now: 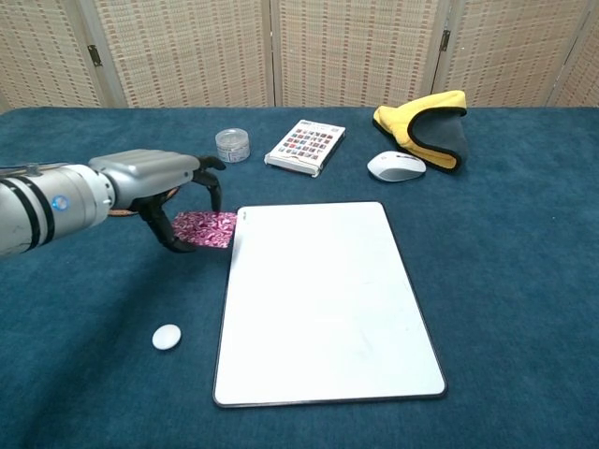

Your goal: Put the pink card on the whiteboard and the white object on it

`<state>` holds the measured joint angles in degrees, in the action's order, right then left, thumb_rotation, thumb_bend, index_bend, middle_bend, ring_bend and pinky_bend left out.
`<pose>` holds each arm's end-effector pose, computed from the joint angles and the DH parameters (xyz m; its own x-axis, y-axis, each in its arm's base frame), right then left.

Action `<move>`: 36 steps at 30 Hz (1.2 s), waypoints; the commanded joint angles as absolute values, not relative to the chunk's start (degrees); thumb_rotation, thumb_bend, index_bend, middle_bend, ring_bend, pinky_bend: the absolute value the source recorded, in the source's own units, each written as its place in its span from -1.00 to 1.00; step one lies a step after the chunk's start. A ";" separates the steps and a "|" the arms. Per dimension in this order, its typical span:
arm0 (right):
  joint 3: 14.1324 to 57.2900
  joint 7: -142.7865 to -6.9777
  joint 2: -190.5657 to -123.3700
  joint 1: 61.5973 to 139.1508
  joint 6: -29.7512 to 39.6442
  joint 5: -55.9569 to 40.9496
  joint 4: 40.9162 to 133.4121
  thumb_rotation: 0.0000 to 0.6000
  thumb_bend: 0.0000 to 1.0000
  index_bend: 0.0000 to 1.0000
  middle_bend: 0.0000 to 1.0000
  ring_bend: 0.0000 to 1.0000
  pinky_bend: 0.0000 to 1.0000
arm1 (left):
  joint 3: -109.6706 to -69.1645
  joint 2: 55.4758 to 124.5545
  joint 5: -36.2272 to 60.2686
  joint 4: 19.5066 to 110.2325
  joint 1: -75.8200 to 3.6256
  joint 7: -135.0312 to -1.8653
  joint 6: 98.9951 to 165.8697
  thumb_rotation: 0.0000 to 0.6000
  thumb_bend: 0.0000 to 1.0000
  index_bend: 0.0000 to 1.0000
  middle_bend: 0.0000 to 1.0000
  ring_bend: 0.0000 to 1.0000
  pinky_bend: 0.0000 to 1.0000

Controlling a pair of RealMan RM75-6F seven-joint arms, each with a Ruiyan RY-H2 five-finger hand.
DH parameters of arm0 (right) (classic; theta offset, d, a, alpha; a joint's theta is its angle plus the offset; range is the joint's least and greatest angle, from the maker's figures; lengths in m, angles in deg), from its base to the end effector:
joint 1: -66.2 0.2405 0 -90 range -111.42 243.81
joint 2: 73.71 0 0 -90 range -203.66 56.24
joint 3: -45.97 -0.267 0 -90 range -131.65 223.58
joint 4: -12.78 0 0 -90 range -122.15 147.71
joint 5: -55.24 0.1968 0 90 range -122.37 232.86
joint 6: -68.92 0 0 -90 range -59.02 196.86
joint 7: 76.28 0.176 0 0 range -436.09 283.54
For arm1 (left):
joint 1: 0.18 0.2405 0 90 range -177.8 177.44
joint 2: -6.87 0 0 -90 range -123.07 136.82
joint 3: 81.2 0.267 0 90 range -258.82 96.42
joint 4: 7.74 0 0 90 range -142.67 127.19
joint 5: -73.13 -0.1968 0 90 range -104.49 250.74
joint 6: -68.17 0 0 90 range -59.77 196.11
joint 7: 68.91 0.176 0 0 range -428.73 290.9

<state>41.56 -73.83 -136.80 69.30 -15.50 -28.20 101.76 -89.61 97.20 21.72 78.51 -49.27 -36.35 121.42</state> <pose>-0.3388 -0.2086 0.1942 0.4205 0.0079 0.9073 -0.9055 0.0671 0.4190 -0.1291 0.3816 -0.0381 0.5673 0.2989 0.7674 0.8036 -0.4047 -0.4364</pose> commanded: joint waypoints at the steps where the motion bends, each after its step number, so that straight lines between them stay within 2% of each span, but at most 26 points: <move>1: 41.57 -73.98 -136.63 69.17 -15.53 -28.02 101.99 1.00 -0.35 -0.66 -0.70 -0.65 -0.76 | -90.08 98.29 19.91 78.89 -51.38 -35.49 119.94 1.00 -0.41 -0.14 -0.94 -1.00 -1.00; 15: 41.53 -74.34 -136.14 68.22 -16.27 -27.20 102.63 1.00 -0.35 -0.66 -0.70 -0.65 -0.76 | -90.35 103.45 20.80 75.87 -57.89 -31.88 115.78 1.00 -0.41 -0.17 -0.94 -1.00 -1.00; 21: 41.50 -74.13 -136.20 68.12 -16.41 -27.33 102.55 1.00 -0.35 -0.66 -0.70 -0.65 -0.76 | -89.42 104.24 22.55 75.17 -58.67 -30.87 115.68 1.00 -0.41 -0.51 -0.94 -1.00 -1.00; 24: 41.40 -74.03 -136.16 68.09 -16.42 -27.22 102.47 1.00 -0.35 -0.66 -0.70 -0.65 -0.76 | -88.84 103.04 21.98 76.71 -58.19 -30.90 116.87 1.00 -0.41 -0.55 -0.94 -1.00 -1.00; 28: 41.34 -73.82 -136.21 68.13 -16.56 -27.50 102.46 1.00 -0.35 -0.66 -0.70 -0.65 -0.76 | -87.46 100.14 19.17 80.30 -56.62 -31.88 119.07 1.00 -0.41 -0.50 -0.94 -1.00 -1.00; 33: 41.33 -73.81 -136.21 68.22 -16.54 -27.76 102.51 1.00 -0.35 -0.66 -0.70 -0.65 -0.76 | -84.90 96.00 13.55 84.42 -53.57 -34.55 122.19 1.00 -0.41 -0.26 -0.94 -1.00 -1.00; 36: 41.28 -73.84 -136.20 68.30 -16.51 -27.87 102.55 1.00 -0.35 -0.66 -0.70 -0.65 -0.76 | -82.62 93.54 9.06 86.18 -51.44 -36.45 124.03 1.00 -0.41 -0.23 -0.94 -1.00 -1.00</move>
